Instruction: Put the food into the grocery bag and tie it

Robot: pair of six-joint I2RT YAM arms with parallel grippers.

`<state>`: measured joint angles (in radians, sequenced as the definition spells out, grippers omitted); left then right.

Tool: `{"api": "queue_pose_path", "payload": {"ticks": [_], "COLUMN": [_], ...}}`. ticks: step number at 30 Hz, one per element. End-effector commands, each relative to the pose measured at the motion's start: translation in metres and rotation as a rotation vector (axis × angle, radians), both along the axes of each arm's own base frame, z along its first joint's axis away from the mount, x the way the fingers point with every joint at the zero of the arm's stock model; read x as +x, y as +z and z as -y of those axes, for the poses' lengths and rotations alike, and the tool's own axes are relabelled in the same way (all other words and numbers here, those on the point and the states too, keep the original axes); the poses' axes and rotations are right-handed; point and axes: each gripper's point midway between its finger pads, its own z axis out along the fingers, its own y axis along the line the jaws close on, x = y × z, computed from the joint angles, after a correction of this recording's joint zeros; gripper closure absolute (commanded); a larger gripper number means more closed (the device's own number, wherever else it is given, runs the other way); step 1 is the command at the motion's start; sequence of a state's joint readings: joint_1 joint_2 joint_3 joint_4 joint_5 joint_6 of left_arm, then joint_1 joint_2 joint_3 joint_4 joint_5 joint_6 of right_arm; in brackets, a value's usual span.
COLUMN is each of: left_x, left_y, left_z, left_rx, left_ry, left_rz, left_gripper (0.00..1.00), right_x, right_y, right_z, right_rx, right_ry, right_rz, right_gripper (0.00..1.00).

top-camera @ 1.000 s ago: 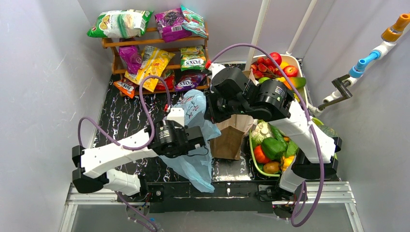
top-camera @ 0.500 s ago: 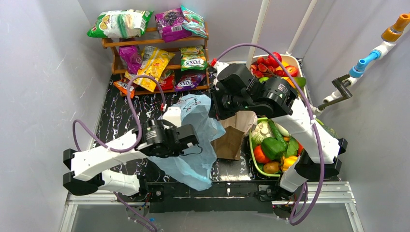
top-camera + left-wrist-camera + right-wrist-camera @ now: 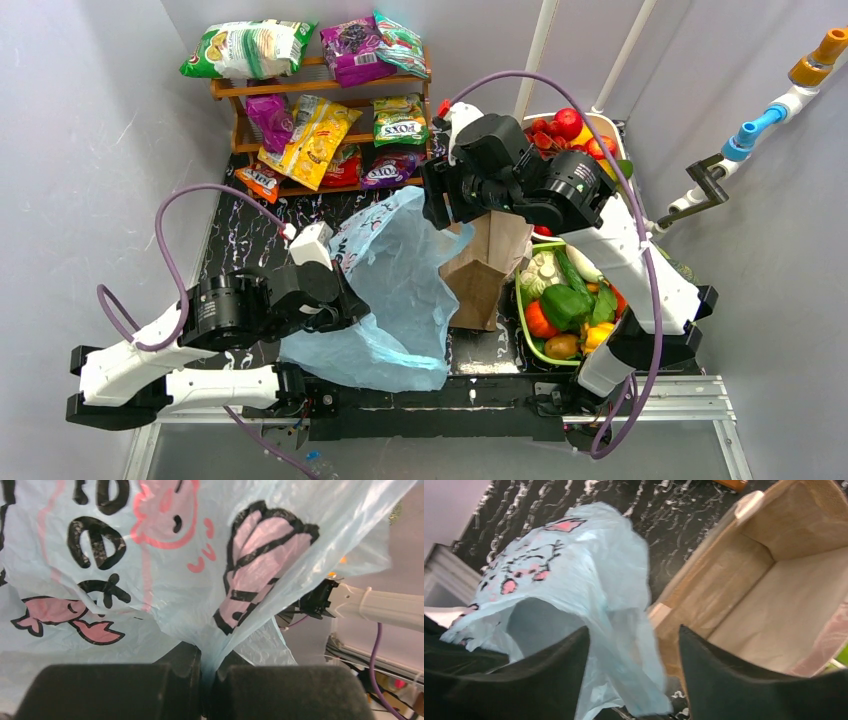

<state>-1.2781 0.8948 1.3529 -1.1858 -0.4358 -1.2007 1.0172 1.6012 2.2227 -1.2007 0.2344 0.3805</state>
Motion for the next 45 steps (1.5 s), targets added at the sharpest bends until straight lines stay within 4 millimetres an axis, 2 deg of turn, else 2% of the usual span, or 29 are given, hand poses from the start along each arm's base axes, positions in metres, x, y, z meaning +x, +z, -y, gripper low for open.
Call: {"api": "queue_pose_path", "payload": {"ticks": [1, 6, 9, 12, 19, 22, 25, 30, 33, 38, 42, 45], "left_x": [0.002, 0.008, 0.013, 0.017, 0.023, 0.026, 0.027, 0.026, 0.026, 0.025, 0.024, 0.02], "left_y": [-0.004, -0.004, -0.003, 0.0, -0.003, -0.003, -0.007, -0.016, -0.019, -0.026, -0.026, -0.026], "left_z": [0.021, 0.033, 0.037, 0.039, 0.04, 0.041, 0.039, 0.036, 0.035, 0.034, 0.037, 0.034], "left_rx": [-0.116, -0.192, -0.205, -0.216, -0.199, -0.19, -0.171, -0.156, -0.152, -0.117, -0.117, -0.12], "left_ry": [0.024, 0.054, 0.063, 0.072, 0.082, 0.072, 0.077, 0.089, 0.092, 0.087, 0.071, 0.061], "left_rz": [-0.012, -0.002, 0.014, 0.032, 0.063, 0.083, 0.087, 0.07, 0.062, 0.051, 0.052, 0.043], "left_gripper": [1.0, 1.0, 1.0, 1.0, 1.0, 1.0, 1.0, 1.0, 1.0, 1.0, 1.0, 1.0], "right_x": [0.015, -0.008, -0.024, -0.039, -0.068, -0.075, -0.076, -0.066, -0.055, -0.024, 0.003, 0.033], "right_y": [0.008, 0.012, 0.017, 0.009, -0.05, -0.077, -0.103, -0.135, -0.14, -0.143, -0.157, -0.175], "right_z": [0.021, 0.051, 0.087, 0.125, 0.202, 0.221, 0.223, 0.221, 0.233, 0.265, 0.271, 0.288], "right_rx": [-0.046, -0.031, 0.0, 0.049, 0.146, 0.12, 0.047, -0.135, -0.18, -0.153, -0.112, -0.145], "right_ry": [-0.08, -0.092, -0.175, -0.303, -0.596, -0.704, -0.738, -0.742, -0.811, -0.943, -0.951, -1.008], "right_rz": [0.076, 0.039, 0.029, -0.002, -0.086, -0.131, -0.161, -0.195, -0.216, -0.205, -0.258, -0.313], "right_gripper": [0.21, 0.16, 0.14, 0.13, 0.12, 0.11, 0.11, 0.1, 0.09, 0.09, 0.08, 0.07]}}
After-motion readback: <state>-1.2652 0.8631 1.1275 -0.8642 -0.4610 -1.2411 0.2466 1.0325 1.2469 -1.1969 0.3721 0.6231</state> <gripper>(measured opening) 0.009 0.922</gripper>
